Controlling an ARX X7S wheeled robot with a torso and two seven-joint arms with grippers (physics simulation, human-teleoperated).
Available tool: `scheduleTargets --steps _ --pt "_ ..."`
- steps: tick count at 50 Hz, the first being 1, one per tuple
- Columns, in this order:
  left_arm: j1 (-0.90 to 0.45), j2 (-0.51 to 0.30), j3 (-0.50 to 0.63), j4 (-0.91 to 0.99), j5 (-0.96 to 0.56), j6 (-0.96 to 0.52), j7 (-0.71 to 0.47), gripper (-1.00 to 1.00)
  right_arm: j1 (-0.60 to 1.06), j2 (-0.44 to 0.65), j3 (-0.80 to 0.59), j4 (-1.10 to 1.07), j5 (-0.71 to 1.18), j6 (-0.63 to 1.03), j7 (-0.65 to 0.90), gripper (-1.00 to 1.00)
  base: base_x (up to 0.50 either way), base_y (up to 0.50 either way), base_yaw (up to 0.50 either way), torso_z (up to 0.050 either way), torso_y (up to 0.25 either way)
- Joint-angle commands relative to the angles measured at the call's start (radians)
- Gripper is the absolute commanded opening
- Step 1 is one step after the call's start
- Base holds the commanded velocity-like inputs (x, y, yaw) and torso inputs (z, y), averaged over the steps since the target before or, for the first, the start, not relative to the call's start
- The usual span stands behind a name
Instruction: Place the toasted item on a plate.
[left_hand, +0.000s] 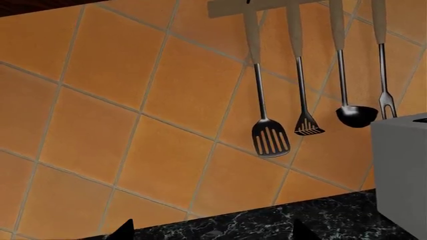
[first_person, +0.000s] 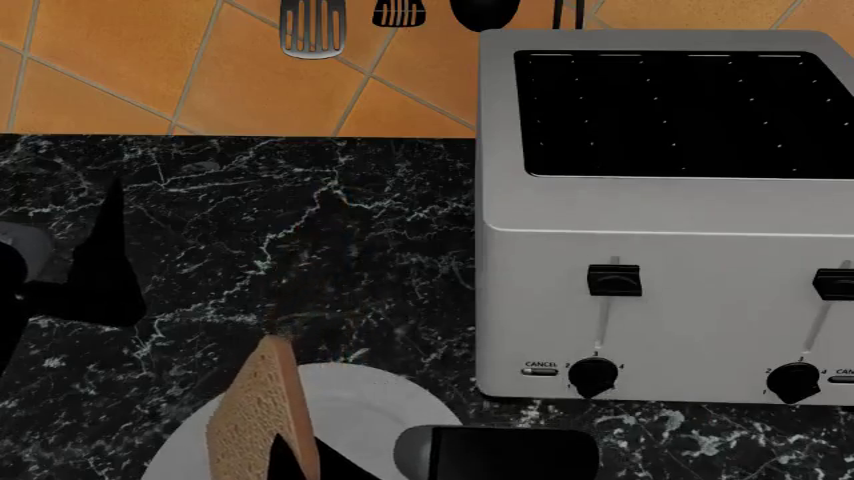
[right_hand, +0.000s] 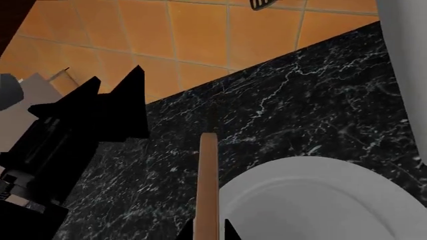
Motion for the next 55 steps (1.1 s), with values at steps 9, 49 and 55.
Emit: scheduleTargets --steps 9,49,55 --pt "0.000 -0.008 0.006 0.023 -0.008 -0.017 -0.004 1.00 -0.057 0.051 -0.028 -0.004 -0.068 -0.037 -0.029 -1.00 0.00 0.00 0.00 0.000 0.000" --pt "0.004 -0.014 0.013 0.018 -0.013 -0.007 -0.011 1.00 0.035 0.160 -0.121 -0.042 -0.212 0.007 0.022 1.00 0.00 0.00 0.00 0.000 0.000" --pt "-0.004 -0.016 0.012 0.025 -0.017 -0.016 -0.014 1.00 0.152 0.183 -0.067 -0.083 -0.047 0.047 0.177 1.00 0.00 0.00 0.00 0.000 0.000"
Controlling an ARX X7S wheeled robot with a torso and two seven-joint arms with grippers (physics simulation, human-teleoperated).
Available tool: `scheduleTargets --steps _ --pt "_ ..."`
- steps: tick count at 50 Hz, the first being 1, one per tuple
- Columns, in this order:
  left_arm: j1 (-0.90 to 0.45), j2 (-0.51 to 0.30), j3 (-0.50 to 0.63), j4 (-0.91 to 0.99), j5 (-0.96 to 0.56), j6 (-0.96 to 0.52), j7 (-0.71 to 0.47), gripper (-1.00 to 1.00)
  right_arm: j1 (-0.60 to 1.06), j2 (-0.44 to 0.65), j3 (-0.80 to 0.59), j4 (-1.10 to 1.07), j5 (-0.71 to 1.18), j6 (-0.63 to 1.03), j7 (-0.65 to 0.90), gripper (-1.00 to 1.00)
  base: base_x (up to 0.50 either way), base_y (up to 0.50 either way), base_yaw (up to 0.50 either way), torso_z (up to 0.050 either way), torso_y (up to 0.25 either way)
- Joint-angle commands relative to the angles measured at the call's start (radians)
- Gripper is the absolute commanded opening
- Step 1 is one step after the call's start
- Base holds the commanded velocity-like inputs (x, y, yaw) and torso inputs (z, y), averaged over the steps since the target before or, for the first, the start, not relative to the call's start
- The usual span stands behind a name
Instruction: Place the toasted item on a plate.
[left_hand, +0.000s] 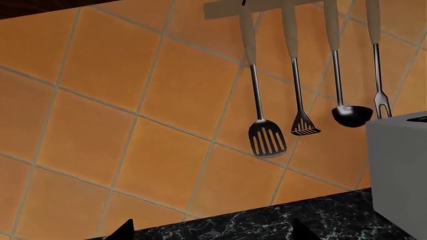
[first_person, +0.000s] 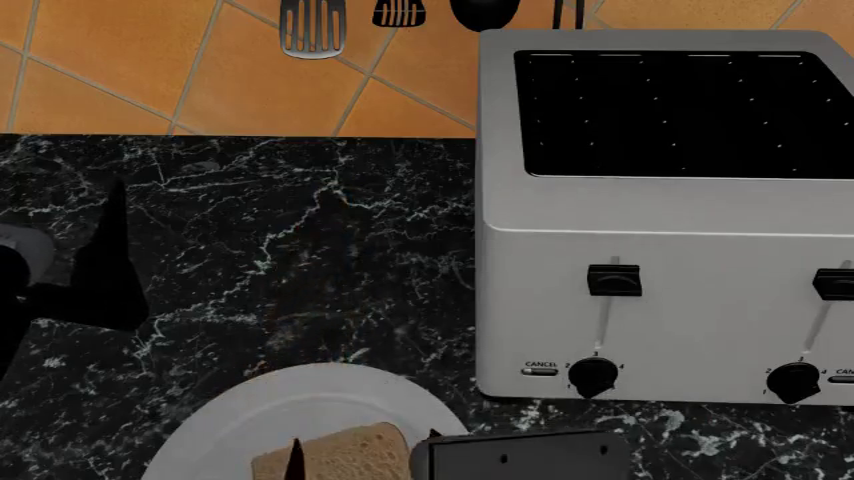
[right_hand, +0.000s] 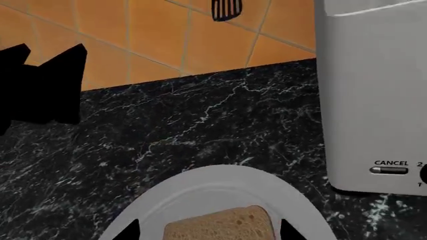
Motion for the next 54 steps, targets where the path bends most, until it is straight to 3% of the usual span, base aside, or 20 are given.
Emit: scheduleTargets --steps 1,11,27,38,44,54 --pt "-0.005 -0.005 -0.002 0.010 -0.006 -0.010 -0.004 1.00 0.157 0.044 0.052 -0.057 0.184 0.049 0.199 1.00 0.00 0.00 0.00 0.000 0.000" --pt "-0.019 -0.031 -0.023 0.068 -0.026 -0.071 -0.016 1.00 0.506 0.219 0.082 -0.075 0.587 0.000 0.575 1.00 0.00 0.00 0.00 0.000 0.000" --pt "-0.027 -0.121 -0.121 0.287 -0.099 -0.279 -0.062 1.00 0.752 0.526 0.143 -0.048 0.808 -0.078 0.679 1.00 0.00 0.00 0.00 0.000 0.000" --pt "0.029 -0.200 -0.296 0.450 -0.180 -0.429 -0.094 1.00 0.713 0.719 0.275 -0.039 0.846 -0.120 0.622 1.00 0.00 0.00 0.00 0.000 0.000" --pt "-0.013 -0.224 -0.360 0.509 -0.220 -0.510 -0.114 1.00 0.714 0.770 0.313 -0.033 0.862 -0.128 0.607 1.00 0.00 0.00 0.00 0.000 0.000" --pt "-0.159 -0.295 -0.558 0.633 -0.375 -0.755 -0.119 1.00 0.764 0.873 0.360 -0.022 0.910 -0.135 0.584 1.00 0.00 0.00 0.00 0.000 0.000"
